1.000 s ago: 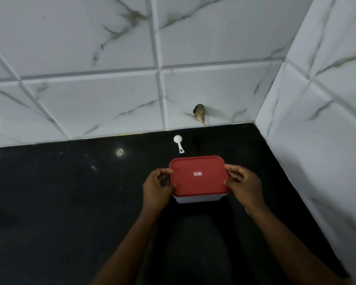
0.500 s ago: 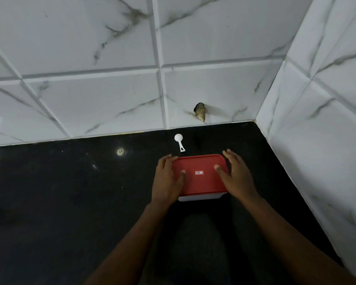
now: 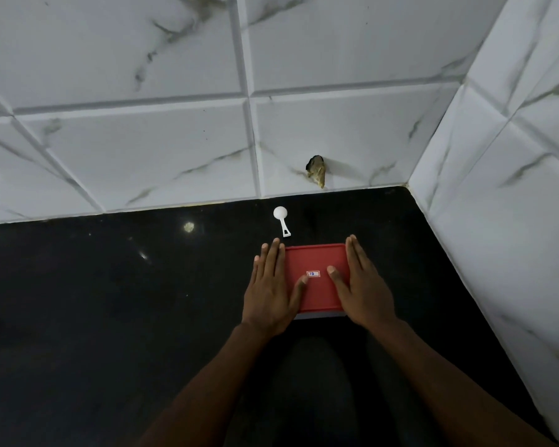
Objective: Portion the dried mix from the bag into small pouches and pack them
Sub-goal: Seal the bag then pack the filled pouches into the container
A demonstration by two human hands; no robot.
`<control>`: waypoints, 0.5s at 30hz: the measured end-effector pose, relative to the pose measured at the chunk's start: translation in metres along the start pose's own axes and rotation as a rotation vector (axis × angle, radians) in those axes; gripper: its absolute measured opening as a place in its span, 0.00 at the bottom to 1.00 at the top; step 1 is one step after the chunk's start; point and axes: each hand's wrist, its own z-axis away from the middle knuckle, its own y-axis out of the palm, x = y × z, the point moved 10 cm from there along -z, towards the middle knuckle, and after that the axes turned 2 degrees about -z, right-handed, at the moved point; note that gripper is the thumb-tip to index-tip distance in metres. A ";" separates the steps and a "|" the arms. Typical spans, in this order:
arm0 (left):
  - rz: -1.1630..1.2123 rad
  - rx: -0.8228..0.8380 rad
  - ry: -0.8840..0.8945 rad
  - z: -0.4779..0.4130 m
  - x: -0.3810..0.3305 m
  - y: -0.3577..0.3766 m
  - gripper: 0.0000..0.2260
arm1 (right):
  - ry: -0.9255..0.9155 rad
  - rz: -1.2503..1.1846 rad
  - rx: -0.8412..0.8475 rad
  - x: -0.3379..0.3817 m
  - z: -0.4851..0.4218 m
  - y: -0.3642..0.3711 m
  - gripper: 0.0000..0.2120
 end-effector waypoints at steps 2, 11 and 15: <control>0.012 -0.021 -0.001 0.000 0.001 0.001 0.40 | 0.005 0.015 -0.012 -0.002 0.000 0.002 0.36; 0.096 -0.044 -0.009 -0.005 0.010 0.008 0.35 | -0.023 -0.081 -0.085 -0.002 0.000 0.000 0.33; 0.214 -0.053 -0.012 -0.005 0.010 0.007 0.33 | -0.024 -0.178 -0.048 -0.001 -0.003 0.002 0.34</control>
